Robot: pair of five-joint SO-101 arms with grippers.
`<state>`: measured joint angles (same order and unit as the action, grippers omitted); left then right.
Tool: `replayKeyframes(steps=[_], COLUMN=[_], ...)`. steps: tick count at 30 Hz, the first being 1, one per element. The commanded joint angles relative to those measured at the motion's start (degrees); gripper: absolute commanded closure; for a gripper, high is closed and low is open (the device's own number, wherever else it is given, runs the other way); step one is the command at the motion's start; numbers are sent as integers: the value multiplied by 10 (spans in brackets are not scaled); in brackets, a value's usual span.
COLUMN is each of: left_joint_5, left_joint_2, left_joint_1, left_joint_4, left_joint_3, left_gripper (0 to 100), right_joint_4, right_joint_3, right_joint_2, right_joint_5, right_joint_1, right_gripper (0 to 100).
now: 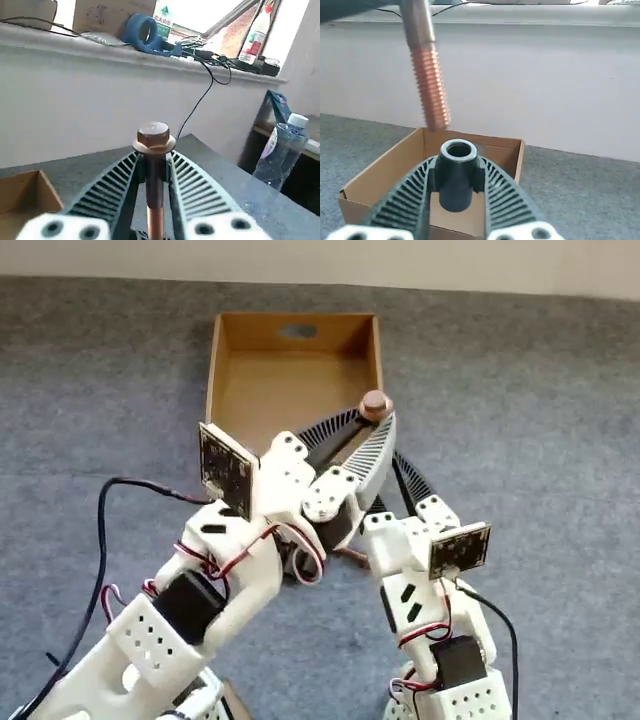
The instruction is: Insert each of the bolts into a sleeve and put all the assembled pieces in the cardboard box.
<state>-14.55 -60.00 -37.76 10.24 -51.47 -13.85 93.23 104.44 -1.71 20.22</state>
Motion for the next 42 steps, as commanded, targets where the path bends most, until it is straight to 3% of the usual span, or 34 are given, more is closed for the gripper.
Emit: replayKeyframes(steps=[1,8,15,23,28,38,42], left_joint_5=[19,25,20,23,23,23,91], left_joint_2=[1,36,109,114,116,114,114], left_joint_1=[1,49,44,44,44,41,17], left_joint_4=[-19,-74,-108,-103,-51,-23,-6], left_joint_3=[5,5,7,5,7,7,6], left_gripper=[992,992,992,992,992,992,992], right_joint_4=[10,10,12,13,13,12,11], right_joint_3=[-3,-2,7,13,13,13,14], right_joint_2=[6,6,6,6,6,6,6], right_joint_5=[4,4,3,3,3,2,2], right_joint_1=[-7,-7,-7,-7,-7,-7,-7], right_gripper=[993,993,993,993,993,993,993])
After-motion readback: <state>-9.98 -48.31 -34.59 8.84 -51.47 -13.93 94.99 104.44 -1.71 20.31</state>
